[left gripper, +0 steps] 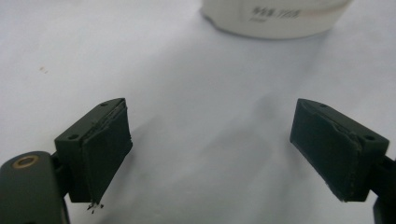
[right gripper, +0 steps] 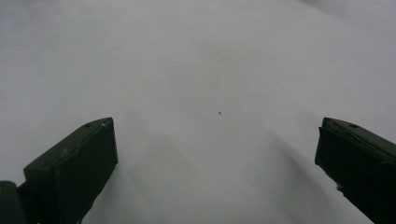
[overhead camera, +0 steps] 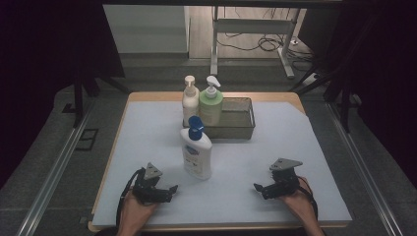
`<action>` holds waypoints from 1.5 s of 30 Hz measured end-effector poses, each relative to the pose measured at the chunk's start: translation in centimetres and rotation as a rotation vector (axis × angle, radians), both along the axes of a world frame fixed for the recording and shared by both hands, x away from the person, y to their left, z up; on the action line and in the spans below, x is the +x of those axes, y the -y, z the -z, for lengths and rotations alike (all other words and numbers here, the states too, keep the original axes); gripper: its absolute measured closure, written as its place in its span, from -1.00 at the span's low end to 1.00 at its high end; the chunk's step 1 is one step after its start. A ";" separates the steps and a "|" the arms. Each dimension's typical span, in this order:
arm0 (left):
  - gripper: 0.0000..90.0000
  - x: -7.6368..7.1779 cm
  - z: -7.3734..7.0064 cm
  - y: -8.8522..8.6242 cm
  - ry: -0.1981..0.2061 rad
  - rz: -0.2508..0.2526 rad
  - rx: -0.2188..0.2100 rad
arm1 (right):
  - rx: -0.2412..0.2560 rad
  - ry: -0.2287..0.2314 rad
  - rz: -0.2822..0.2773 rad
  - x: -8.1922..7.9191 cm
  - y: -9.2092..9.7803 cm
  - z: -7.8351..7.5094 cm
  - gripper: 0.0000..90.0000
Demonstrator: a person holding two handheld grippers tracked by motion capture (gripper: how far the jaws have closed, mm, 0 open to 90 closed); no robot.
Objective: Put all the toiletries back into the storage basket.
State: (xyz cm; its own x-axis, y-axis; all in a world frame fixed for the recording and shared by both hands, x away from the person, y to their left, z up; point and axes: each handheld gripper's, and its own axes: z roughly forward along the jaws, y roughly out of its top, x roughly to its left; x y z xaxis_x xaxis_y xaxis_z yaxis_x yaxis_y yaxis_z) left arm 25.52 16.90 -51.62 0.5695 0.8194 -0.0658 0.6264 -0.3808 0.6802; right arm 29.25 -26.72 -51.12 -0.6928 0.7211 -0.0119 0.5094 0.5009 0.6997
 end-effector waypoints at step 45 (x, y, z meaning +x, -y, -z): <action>-0.73 -0.1 0.8 0.0 0.026 -0.019 0.022 | 0.154 0.017 -0.155 0.3 -6.7 -5.8 -1.00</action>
